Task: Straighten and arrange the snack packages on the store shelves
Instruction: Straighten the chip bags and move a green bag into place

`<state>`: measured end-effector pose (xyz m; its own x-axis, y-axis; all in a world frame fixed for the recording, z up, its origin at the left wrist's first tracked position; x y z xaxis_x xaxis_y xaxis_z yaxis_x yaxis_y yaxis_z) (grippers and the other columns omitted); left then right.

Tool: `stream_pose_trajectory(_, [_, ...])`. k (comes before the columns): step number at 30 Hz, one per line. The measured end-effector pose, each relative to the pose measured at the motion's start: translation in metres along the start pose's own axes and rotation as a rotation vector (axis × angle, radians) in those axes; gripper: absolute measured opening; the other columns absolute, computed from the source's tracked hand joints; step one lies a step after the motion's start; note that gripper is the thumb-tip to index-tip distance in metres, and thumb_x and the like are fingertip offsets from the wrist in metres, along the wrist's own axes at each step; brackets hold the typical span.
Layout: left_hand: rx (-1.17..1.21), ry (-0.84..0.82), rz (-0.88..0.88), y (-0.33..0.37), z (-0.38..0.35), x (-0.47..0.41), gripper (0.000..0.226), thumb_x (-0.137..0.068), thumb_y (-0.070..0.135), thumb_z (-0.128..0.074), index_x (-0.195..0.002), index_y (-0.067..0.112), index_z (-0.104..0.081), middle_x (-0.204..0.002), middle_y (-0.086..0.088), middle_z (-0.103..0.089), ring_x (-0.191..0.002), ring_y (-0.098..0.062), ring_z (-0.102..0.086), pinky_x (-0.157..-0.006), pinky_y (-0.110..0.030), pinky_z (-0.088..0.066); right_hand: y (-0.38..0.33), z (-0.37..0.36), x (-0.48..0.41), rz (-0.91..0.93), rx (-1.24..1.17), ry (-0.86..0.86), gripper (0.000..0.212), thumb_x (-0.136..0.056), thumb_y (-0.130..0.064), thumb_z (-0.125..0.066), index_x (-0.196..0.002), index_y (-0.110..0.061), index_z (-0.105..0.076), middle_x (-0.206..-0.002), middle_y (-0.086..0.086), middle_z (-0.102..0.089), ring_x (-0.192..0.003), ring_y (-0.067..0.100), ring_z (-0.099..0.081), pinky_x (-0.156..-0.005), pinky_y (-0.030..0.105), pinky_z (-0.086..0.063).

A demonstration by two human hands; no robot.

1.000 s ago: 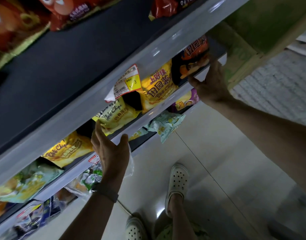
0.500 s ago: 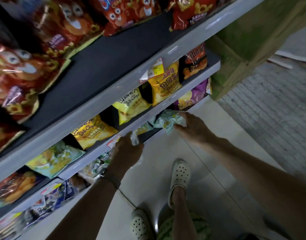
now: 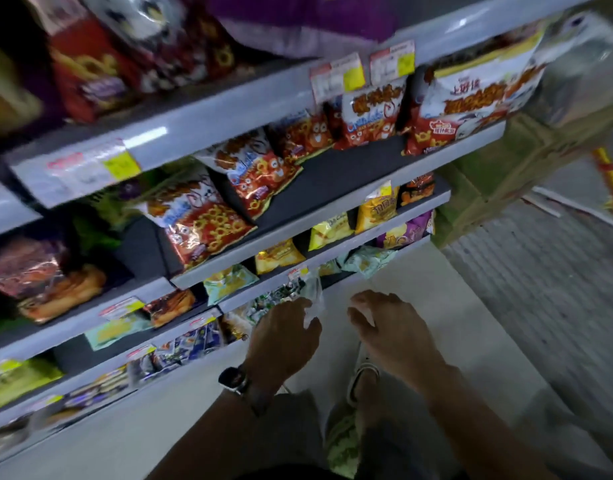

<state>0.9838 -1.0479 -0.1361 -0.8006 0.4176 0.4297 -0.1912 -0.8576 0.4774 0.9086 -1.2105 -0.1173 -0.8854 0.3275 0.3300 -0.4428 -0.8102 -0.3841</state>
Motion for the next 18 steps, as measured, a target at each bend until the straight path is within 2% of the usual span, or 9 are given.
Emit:
stream_pose_trajectory(3, [0.032, 0.064, -0.024, 0.0, 0.039, 0.039, 0.044, -0.103, 0.042, -0.056, -0.145, 0.03, -0.06, -0.142, 0.007, -0.066, -0.13, -0.019, -0.062, -0.104, -0.03, -0.047, -0.035, 0.024, 0.032, 0.028, 0.035, 0.046, 0.036, -0.105, -0.045, -0.047, -0.134, -0.03, -0.062, -0.125, -0.003, -0.071, -0.114, 0.021, -0.064, -0.098, 0.035, -0.049])
stream_pose_trajectory(8, [0.096, 0.177, -0.007, -0.01, 0.087, 0.088, 0.037, -0.099, 0.035, -0.059, -0.133, 0.026, -0.068, -0.127, -0.001, -0.074, -0.116, -0.029, -0.07, -0.087, -0.034, -0.055, -0.087, 0.04, 0.067, 0.056, 0.004, 0.073, 0.039, -0.103, -0.048, -0.049, -0.137, -0.033, -0.061, -0.13, -0.003, -0.068, -0.117, 0.023, -0.062, -0.101, 0.036, -0.049])
stream_pose_trajectory(14, [0.153, 0.189, 0.097, -0.031, 0.11, 0.13, 0.036, -0.102, 0.039, -0.057, -0.136, 0.031, -0.064, -0.132, 0.008, -0.071, -0.119, -0.017, -0.067, -0.088, -0.027, -0.048, -0.13, 0.046, 0.086, 0.104, 0.006, 0.009, 0.033, -0.104, -0.047, -0.049, -0.132, -0.034, -0.062, -0.125, -0.006, -0.068, -0.115, 0.02, -0.062, -0.1, 0.034, -0.047])
stream_pose_trajectory(18, [0.205, 0.231, 0.206, -0.051, 0.123, 0.145, 0.036, -0.105, 0.04, -0.056, -0.139, 0.032, -0.061, -0.133, 0.008, -0.07, -0.118, -0.016, -0.068, -0.085, -0.025, -0.045, -0.163, 0.038, 0.08, 0.224, 0.04, -0.05, 0.034, -0.103, -0.051, -0.047, -0.13, -0.036, -0.062, -0.124, -0.009, -0.068, -0.113, 0.017, -0.062, -0.096, 0.033, -0.049])
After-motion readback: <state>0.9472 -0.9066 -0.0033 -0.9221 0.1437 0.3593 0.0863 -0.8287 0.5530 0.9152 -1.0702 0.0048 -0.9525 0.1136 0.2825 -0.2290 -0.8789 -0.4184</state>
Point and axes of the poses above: each hand's wrist, its own x-axis away from the middle knuckle, its own z-axis out of the back of the hand, y = z × x, the point moved 9 cm from there along -x, towards the middle knuckle
